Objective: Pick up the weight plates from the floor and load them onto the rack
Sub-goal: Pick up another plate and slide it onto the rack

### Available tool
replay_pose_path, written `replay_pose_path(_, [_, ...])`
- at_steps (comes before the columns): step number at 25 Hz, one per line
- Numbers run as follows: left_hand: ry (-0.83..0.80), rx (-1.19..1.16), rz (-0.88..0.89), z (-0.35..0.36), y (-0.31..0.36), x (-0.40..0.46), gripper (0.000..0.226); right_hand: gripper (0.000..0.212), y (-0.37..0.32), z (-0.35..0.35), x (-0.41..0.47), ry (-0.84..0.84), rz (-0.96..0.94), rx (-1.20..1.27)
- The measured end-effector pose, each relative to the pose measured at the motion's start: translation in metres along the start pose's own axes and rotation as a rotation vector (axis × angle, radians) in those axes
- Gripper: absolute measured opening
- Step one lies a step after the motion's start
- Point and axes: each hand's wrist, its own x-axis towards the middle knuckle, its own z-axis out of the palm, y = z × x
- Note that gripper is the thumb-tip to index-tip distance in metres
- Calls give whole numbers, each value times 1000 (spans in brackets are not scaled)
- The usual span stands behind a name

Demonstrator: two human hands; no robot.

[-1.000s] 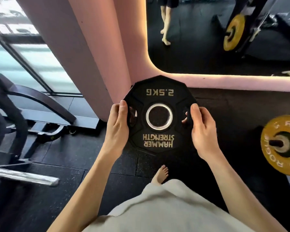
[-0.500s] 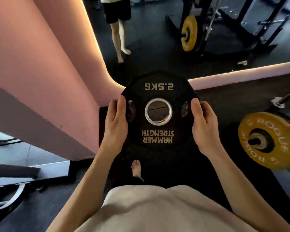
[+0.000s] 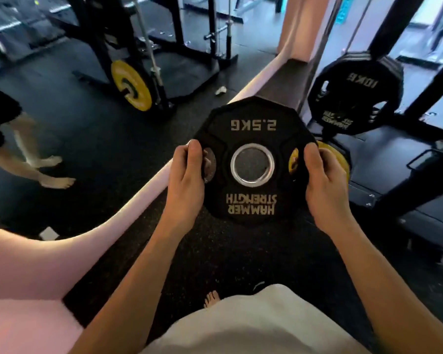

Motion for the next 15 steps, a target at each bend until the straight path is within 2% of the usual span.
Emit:
replay_pose_path(3, [-155,-16,21,39,15,43,32,30,-12,-17,25,164,-44,-46])
replay_pose_path(8, [-325,-29,140,125,50,112,34,30,-39,-61,84,359,-126,-26])
replay_pose_path(12, [-387,-115,253,205,93,165,32,32,-76,-102,152,475,-234,-83])
replay_pose_path(15, [-407,-184,355,264,136,208,41,35,-111,-135,210,524,-325,-87])
